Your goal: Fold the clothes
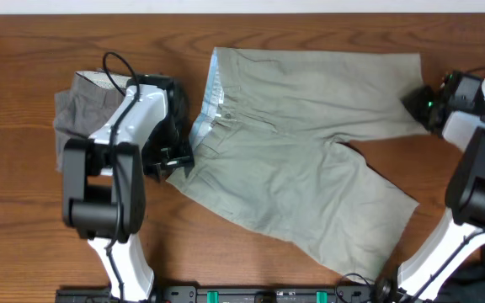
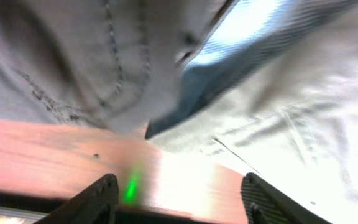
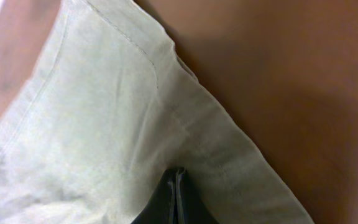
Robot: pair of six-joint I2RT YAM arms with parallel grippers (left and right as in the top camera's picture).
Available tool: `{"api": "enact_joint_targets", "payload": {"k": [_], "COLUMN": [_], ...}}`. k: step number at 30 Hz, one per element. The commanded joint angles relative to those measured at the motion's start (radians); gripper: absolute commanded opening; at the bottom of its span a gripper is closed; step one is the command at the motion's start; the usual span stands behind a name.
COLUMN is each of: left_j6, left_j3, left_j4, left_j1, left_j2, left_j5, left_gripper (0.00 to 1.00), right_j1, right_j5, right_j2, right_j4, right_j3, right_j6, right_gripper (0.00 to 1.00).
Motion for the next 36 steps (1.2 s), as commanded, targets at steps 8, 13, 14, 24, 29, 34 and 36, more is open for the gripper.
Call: {"api": "enact_joint_targets", "payload": {"k": [8,13,14,24,29,34,36], "left_j6": [0.206,0.237,0.251,0.332,0.392,0.392,0.404], "left_j3": [0.03,0.03,0.03,0.029,0.029,0.027,0.026], "left_j4": [0.204,0.333,0.364,0.539,0.549,0.532,0.504], "left_j1": [0.002,0.002,0.002,-0.018,-0.036,-0.044,-0.048], "left_j2": [-0.144,-0.144,-0.144,-0.133,-0.13,-0.13,-0.13], "left_j5": [0.261,0.283,0.307,0.338,0.338,0.338,0.338], "left_gripper": [0.82,0.87,0.86,0.86,0.86,0.86,0.86], "right_j1": [-0.016,-0.03,-0.032,-0.031,-0.03,-0.031,-0.034], "right_j5": [-0.27,-0.343,-0.352,-0.131,0.088,0.081,0.064], "right_j2": [0.086,-0.035,-0.064,-0.39,-0.419,-0.419,-0.419], "right_j4": [-0.1,-0.235,-0.276,-0.923,-1.208,-1.143,-1.098], "right_j3": [0.129,0.2,0.208,0.215,0.175,-0.043,-0.121], "right_j6": [-0.177,-0.288,-0.311,-0.426,-0.362,-0.307,-0.285], "right_gripper": [0.08,0.16,0.17,0.3,0.25,0.17,0.17]}}
